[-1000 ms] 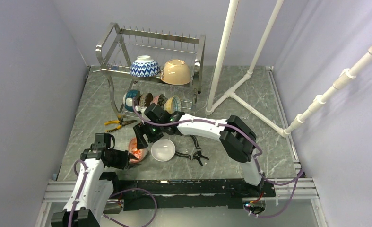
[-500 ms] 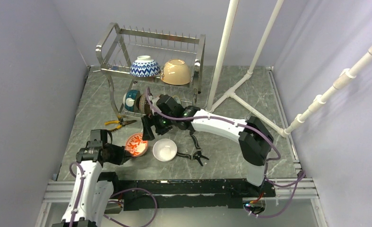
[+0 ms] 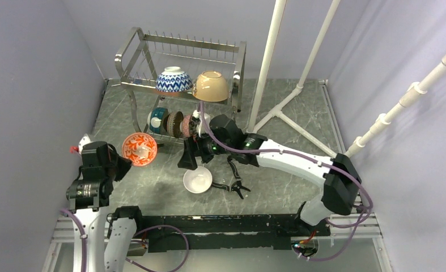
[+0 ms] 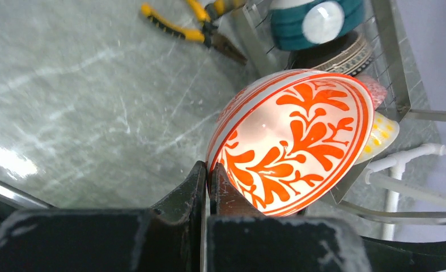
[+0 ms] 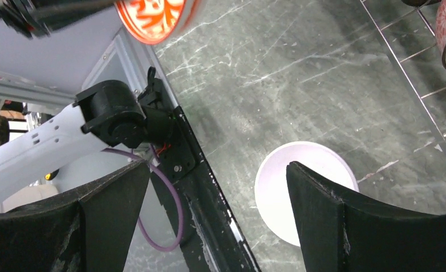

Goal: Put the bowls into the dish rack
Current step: Pick up the bowl from the center of the board, then turn the bowl upside down on the dish rack.

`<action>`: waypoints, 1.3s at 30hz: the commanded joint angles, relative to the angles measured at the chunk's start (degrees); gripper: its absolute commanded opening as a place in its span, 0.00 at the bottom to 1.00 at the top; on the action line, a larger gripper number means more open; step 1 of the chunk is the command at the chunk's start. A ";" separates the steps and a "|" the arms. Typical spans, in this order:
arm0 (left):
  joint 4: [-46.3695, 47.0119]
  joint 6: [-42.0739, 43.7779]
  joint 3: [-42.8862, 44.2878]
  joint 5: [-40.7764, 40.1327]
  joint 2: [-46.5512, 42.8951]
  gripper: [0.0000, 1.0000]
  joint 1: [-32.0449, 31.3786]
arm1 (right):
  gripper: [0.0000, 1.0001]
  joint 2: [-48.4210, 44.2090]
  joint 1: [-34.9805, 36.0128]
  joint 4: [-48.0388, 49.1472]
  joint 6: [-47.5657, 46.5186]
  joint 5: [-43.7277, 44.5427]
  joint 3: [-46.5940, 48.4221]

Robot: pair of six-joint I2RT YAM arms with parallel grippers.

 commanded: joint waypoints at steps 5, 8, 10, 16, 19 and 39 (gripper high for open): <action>13.24 13.88 14.74 -2.98 4.69 0.03 0.08 | 0.95 -11.59 -0.01 2.57 0.58 0.95 -5.85; 18.06 16.91 19.91 -1.71 7.60 0.03 0.13 | 0.95 -15.07 0.04 0.95 -0.58 1.47 -5.29; 20.42 18.32 23.27 -1.19 9.92 0.03 0.11 | 0.94 -17.29 0.02 0.19 -1.37 1.37 -4.47; 29.89 18.91 30.59 4.23 16.30 0.03 0.08 | 0.93 -20.99 0.04 -2.88 -3.57 1.21 0.62; 33.31 18.71 33.93 9.66 20.11 0.02 0.09 | 0.93 -20.66 -1.00 -5.60 -5.18 0.74 6.05; 50.82 16.64 46.09 24.33 36.57 0.03 0.04 | 0.85 12.29 -18.99 -9.54 -2.74 -13.50 62.16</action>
